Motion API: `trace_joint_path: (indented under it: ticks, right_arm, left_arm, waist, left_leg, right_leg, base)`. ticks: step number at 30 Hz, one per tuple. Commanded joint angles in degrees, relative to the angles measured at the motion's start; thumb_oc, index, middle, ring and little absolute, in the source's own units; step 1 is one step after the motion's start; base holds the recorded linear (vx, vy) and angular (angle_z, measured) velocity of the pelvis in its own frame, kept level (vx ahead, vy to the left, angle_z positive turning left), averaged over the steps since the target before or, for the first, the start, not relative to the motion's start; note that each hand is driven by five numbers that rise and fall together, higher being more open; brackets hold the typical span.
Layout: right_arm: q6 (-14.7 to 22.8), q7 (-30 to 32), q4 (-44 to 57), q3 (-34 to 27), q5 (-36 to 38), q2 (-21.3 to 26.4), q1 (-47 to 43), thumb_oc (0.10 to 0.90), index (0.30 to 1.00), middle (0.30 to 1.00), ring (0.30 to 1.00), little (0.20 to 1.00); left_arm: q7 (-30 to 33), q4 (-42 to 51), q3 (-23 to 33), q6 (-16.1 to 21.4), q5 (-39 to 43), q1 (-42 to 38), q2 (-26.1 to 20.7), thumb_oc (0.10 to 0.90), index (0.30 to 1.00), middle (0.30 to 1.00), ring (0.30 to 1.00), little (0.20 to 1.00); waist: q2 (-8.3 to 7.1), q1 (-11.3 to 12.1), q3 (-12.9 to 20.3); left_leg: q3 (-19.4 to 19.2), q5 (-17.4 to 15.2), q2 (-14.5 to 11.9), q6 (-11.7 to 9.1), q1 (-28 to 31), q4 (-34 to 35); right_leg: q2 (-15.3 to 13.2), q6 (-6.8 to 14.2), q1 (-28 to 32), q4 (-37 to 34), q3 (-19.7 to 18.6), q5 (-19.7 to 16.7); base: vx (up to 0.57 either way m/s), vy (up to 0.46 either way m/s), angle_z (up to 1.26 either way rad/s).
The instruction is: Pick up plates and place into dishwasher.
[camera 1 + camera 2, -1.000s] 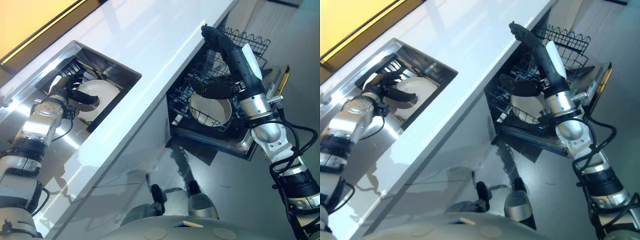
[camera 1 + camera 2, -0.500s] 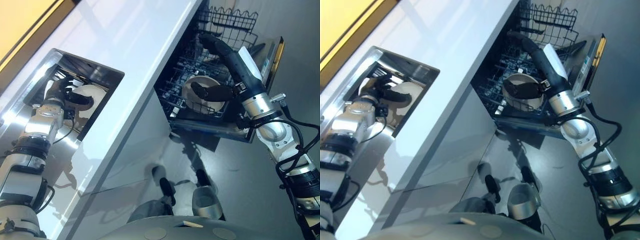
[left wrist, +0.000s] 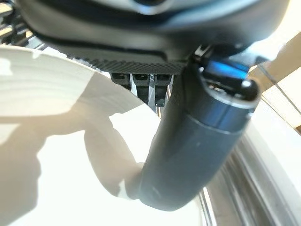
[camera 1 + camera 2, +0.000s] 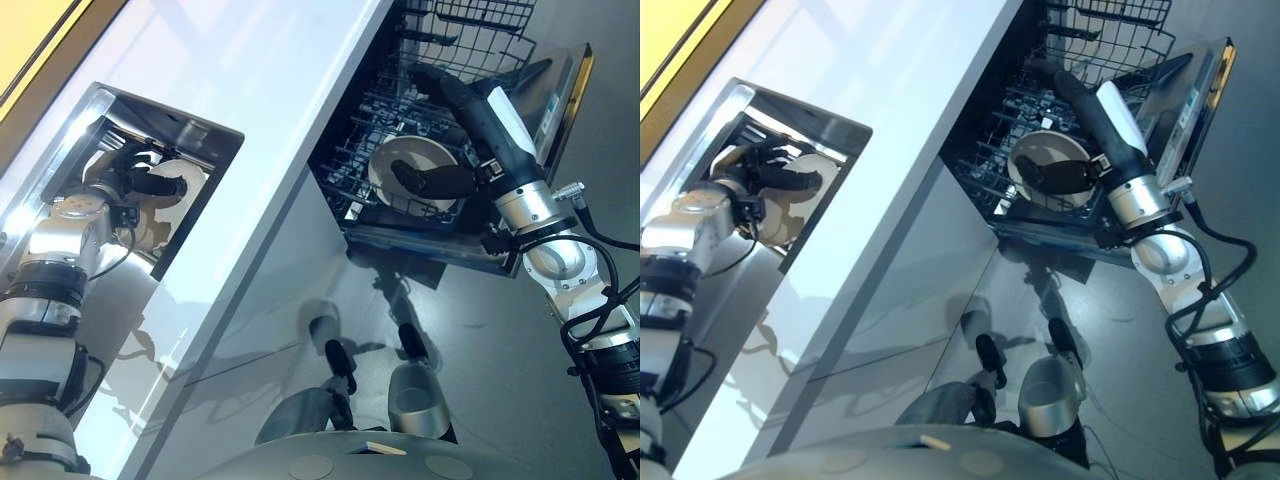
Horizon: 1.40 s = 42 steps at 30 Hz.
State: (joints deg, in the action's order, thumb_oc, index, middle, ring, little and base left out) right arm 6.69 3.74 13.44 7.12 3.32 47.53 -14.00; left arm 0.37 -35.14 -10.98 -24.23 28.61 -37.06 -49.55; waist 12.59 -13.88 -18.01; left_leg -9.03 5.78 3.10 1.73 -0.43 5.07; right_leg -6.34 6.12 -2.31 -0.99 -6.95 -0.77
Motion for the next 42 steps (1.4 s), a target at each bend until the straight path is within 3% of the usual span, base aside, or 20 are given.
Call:
trace_joint_path:
  ticks: [1, 2, 4, 9, 10, 15, 18, 19, 26, 29, 33, 38, 39, 42]
  right_arm:
    - [4.08, 3.05, 7.14, -3.48, 0.69, 0.73, -4.30, 0.800, 0.900, 0.900, 0.900, 0.900]
    - [4.03, 3.14, 7.27, -3.73, 0.69, 0.78, -3.98, 0.800, 0.900, 0.900, 0.900, 0.900]
    - [4.05, 3.21, 7.43, -4.39, 0.79, 0.93, -3.17, 0.800, 0.900, 0.900, 0.900, 0.900]
    - [4.28, 3.23, 7.33, -5.33, 0.86, 0.85, -2.14, 0.800, 0.900, 0.900, 0.900, 0.900]
    - [4.35, 3.43, 7.30, -5.45, 0.85, 0.79, -1.86, 0.800, 0.900, 0.900, 0.900, 0.900]
    - [5.07, 4.38, 6.88, -5.81, 0.47, -0.03, -0.63, 0.800, 0.900, 0.900, 0.900, 0.900]
    - [5.34, 4.76, 6.88, -5.82, 0.25, -0.58, -0.06, 0.800, 0.900, 0.900, 0.900, 0.900]
    - [5.46, 4.88, 6.95, -5.88, 0.31, -0.63, 0.13, 0.800, 0.900, 0.900, 0.900, 0.900]
    - [5.68, 5.81, 7.19, -5.94, -0.16, -1.71, 0.80, 0.800, 0.900, 0.900, 0.900, 0.900]
    - [6.10, 6.40, 6.98, -6.00, -0.21, -1.87, 1.03, 0.800, 0.900, 0.900, 0.900, 0.900]
    - [6.79, 6.69, 6.82, -6.35, 0.00, -2.14, 1.65, 0.800, 0.900, 0.900, 0.900, 0.900]
    - [7.10, 7.19, 6.72, -6.69, 0.57, -1.96, 2.18, 0.800, 0.900, 0.900, 0.900, 0.900]
    - [7.15, 7.22, 6.50, -6.80, 0.95, -1.91, 2.19, 0.800, 0.900, 0.900, 0.900, 0.900]
    - [7.59, 7.55, 6.08, -6.80, 1.00, -2.26, 2.40, 0.800, 0.900, 0.900, 0.900, 0.900]
  left_arm:
    - [-6.13, -1.92, -0.77, -5.30, -0.25, 4.04, 2.20, 0.665, 0.785, 0.785, 0.785, 0.765]
    - [-6.98, -1.90, -0.55, -5.41, -0.70, 4.46, 2.20, 0.638, 0.761, 0.761, 0.761, 0.738]
    - [-8.06, -1.44, -0.14, -5.62, -1.05, 5.23, 2.17, 0.484, 0.629, 0.629, 0.629, 0.584]
    - [-9.85, 0.07, 0.06, -6.57, -2.81, 6.28, 2.07, 0.539, 0.676, 0.676, 0.676, 0.639]
    - [-10.14, 0.42, 0.16, -6.59, -2.58, 6.57, 1.94, 0.438, 0.589, 0.589, 0.589, 0.538]
    - [-11.09, 2.01, 0.52, -6.84, -4.26, 7.91, 1.67, 0.350, 0.514, 0.514, 0.514, 0.450]
    - [-10.34, 2.89, 1.47, -6.40, -4.00, 8.65, 1.35, 0.177, 0.366, 0.366, 0.366, 0.277]
    - [-10.17, 3.18, 1.84, -6.39, -4.07, 8.86, 1.09, 0.152, 0.345, 0.345, 0.345, 0.252]
    - [-9.63, 3.91, 3.43, -5.87, -5.01, 9.13, 0.02, 0.218, 0.401, 0.401, 0.401, 0.318]
    - [-8.89, 3.79, 3.92, -5.22, -5.25, 9.07, -0.54, 0.196, 0.382, 0.382, 0.382, 0.296]
    - [-6.86, 3.39, 5.22, -2.61, -5.62, 9.05, -1.20, 0.193, 0.380, 0.380, 0.380, 0.293]
    - [-3.27, 3.47, 6.95, 0.59, -5.49, 8.96, -2.44, 0.256, 0.434, 0.434, 0.434, 0.356]
    - [-1.51, 3.62, 7.62, 1.92, -5.18, 8.62, -3.21, 0.303, 0.474, 0.474, 0.474, 0.403]
    - [2.05, 4.24, 8.86, 5.13, -3.65, 7.82, -4.18, 0.306, 0.476, 0.476, 0.476, 0.406]
  waist:
    - [-1.76, 1.18, 4.11]
    - [-1.77, 1.28, 4.28]
    - [-1.83, 1.52, 4.65]
    - [-2.00, 2.06, 5.38]
    - [-2.05, 2.18, 5.52]
    - [-2.56, 3.03, 6.38]
    - [-2.79, 3.53, 6.90]
    - [-2.88, 3.66, 7.10]
    - [-3.51, 4.46, 8.62]
    - [-3.92, 4.72, 9.06]
    - [-4.37, 4.91, 9.70]
    - [-4.79, 5.12, 10.33]
    - [-4.90, 5.15, 10.57]
    - [-5.25, 5.31, 10.97]
  left_leg:
    - [0.88, -6.18, 4.97, 0.05, 0.89, -4.00]
    - [1.01, -6.18, 5.01, 0.05, 0.99, -3.97]
    - [1.31, -6.25, 5.10, 0.10, 1.21, -4.00]
    - [1.84, -6.33, 5.15, 0.11, 1.74, -3.88]
    - [1.91, -6.37, 5.13, 0.10, 1.85, -3.87]
    - [2.61, -6.61, 5.15, 0.26, 2.60, -3.69]
    - [2.81, -6.78, 5.09, 0.32, 2.96, -3.66]
    - [2.91, -6.81, 5.09, 0.32, 3.11, -3.65]
    - [3.48, -7.08, 4.59, 0.36, 4.14, -3.42]
    - [3.81, -6.68, 4.37, 0.37, 4.12, -3.45]
    - [3.94, -6.86, 4.20, 0.36, 4.50, -3.37]
    - [3.92, -6.88, 3.94, 0.25, 4.77, -3.03]
    - [3.94, -6.83, 3.82, 0.19, 4.87, -2.87]
    - [4.11, -6.78, 3.60, 0.17, 5.10, -2.47]
  right_leg:
    - [0.16, 1.42, -4.44, 4.76, 1.94, -1.41]
    - [0.14, 1.40, -4.28, 4.74, 2.02, -1.36]
    - [0.13, 1.33, -3.89, 4.78, 2.22, -1.22]
    - [-0.01, 1.37, -3.09, 4.70, 2.78, -1.01]
    - [-0.05, 1.37, -2.90, 4.68, 2.87, -0.96]
    - [-0.17, 1.44, -1.81, 4.41, 3.65, -0.86]
    - [-0.20, 1.46, -1.27, 4.29, 4.06, -0.74]
    - [-0.19, 1.45, -1.05, 4.22, 4.17, -0.71]
    - [0.11, 1.21, 0.36, 4.28, 4.77, -0.10]
    - [0.44, 1.01, 0.42, 4.35, 4.67, -0.59]
    - [0.70, 0.93, 0.91, 4.01, 4.63, -0.62]
    - [1.00, 0.88, 1.24, 3.43, 4.70, -0.80]
    - [1.13, 0.81, 1.41, 3.24, 4.66, -0.82]
    - [1.34, 0.72, 1.68, 2.97, 4.65, -0.79]
  base:
    - [0.00, -0.001, 0.03]
    - [0.00, 0.000, 0.00]
    - [0.00, -0.004, 0.02]
    - [0.00, -0.016, 0.10]
    - [0.00, -0.031, 0.13]
    - [-0.01, -0.044, 0.03]
    - [-0.01, -0.044, 0.13]
    - [0.00, -0.053, 0.10]
    - [0.00, -0.052, 0.10]
    - [-0.03, -0.066, 0.01]
    - [0.00, -0.053, 0.00]
    - [-0.02, -0.049, -0.01]
    - [-0.02, -0.061, 0.00]
    - [-0.02, -0.051, 0.00]
